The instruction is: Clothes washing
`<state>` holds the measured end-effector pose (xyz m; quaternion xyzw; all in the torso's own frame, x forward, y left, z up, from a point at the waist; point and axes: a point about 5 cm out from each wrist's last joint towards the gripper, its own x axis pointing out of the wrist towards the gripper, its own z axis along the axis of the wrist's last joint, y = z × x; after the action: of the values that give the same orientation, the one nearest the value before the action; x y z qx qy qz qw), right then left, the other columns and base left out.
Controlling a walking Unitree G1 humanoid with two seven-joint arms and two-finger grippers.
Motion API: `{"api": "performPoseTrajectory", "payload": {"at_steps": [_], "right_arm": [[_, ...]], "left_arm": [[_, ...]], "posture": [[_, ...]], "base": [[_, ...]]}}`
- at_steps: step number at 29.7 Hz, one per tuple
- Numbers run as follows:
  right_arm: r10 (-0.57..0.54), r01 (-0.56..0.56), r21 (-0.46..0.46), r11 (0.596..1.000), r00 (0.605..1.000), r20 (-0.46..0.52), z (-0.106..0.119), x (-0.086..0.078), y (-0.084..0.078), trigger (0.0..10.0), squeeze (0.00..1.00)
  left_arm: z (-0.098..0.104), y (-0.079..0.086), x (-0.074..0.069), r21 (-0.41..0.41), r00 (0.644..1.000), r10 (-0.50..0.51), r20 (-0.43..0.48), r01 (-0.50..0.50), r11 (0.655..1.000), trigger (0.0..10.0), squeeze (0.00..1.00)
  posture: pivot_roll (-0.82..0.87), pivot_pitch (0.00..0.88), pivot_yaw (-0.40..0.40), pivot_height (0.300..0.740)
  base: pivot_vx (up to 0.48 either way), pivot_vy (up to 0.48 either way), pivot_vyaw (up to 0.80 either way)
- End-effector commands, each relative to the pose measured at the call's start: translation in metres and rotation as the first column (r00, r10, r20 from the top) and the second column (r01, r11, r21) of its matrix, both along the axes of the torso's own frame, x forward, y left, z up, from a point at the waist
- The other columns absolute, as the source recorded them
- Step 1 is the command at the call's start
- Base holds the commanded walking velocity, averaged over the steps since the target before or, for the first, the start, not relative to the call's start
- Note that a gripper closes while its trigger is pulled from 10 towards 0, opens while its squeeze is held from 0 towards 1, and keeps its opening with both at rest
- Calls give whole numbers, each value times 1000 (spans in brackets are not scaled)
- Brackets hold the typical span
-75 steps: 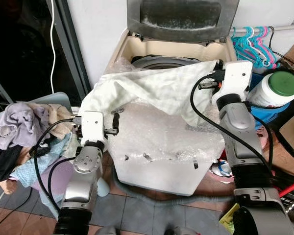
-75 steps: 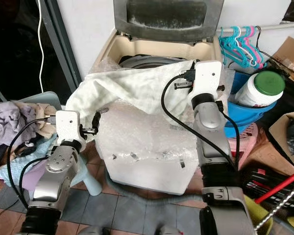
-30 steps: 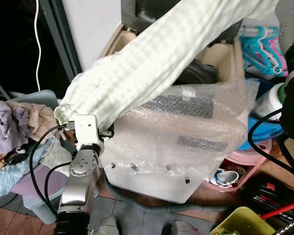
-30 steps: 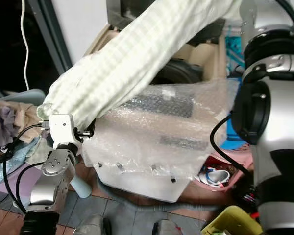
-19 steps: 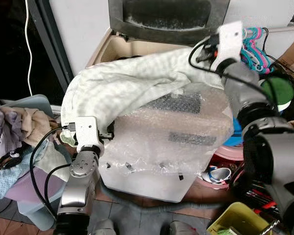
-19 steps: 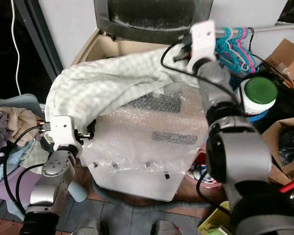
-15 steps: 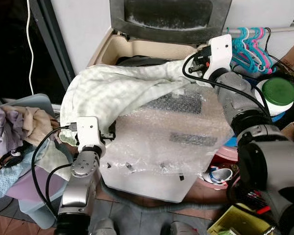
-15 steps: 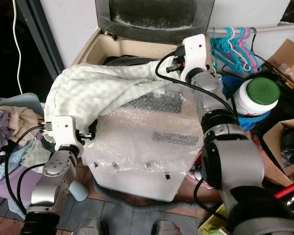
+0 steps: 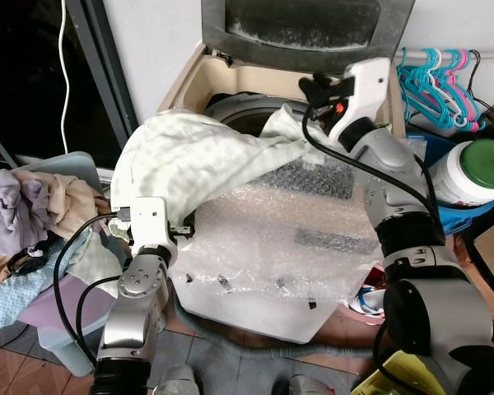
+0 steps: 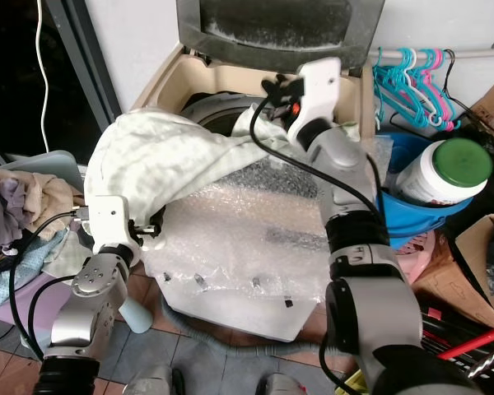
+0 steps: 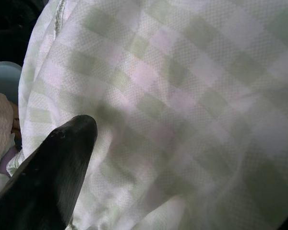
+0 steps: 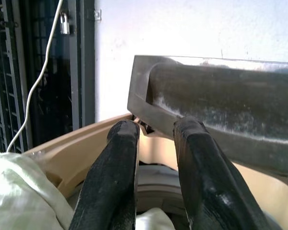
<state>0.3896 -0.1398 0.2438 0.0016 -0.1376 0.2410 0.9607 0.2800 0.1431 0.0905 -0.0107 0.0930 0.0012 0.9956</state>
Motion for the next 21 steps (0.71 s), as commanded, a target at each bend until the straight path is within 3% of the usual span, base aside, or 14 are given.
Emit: {"api": "performPoseTrajectory", "payload": {"at_steps": [1,7,9,10,13,17,21], "right_arm": [[66,-69,-78,995,997,-43,-6,-4,5,10000,1000],[230,-235,-91,968,971,-61,-15,-20,20,10000,1000],[303,-321,-141,937,944,-133,-32,-28,30,10000,1000],[298,-334,-252,908,939,-170,-51,-31,33,10000,1000],[261,-300,-306,904,952,-162,-70,-35,37,10000,1000],[251,-272,-317,909,962,-107,-69,-37,44,10000,1000],[224,-199,-435,878,975,7,-67,-42,61,10000,1000]], "left_arm": [[2,0,-1,2,1000,0,3,0,1000,10000,0],[2,1,-1,9,1000,-3,1,3,1000,10000,0],[1,0,0,12,1000,-8,-2,8,1000,10000,0],[1,-1,0,10,1000,-13,-3,13,1000,10000,0],[2,-8,-3,6,999,-50,-1,50,999,10000,0],[3,-7,-3,8,999,-49,1,49,999,10000,0],[2,-6,-4,8,999,-50,-5,50,999,10000,0]], "posture": [[-29,0,1,740],[-26,0,4,740],[-27,0,7,740],[-27,0,9,740],[-20,0,8,740],[-12,0,9,740],[-12,0,11,740]], "base": [[0,0,0],[0,0,0],[0,0,0],[0,0,0],[0,0,0],[0,0,0],[0,0,0]]}}
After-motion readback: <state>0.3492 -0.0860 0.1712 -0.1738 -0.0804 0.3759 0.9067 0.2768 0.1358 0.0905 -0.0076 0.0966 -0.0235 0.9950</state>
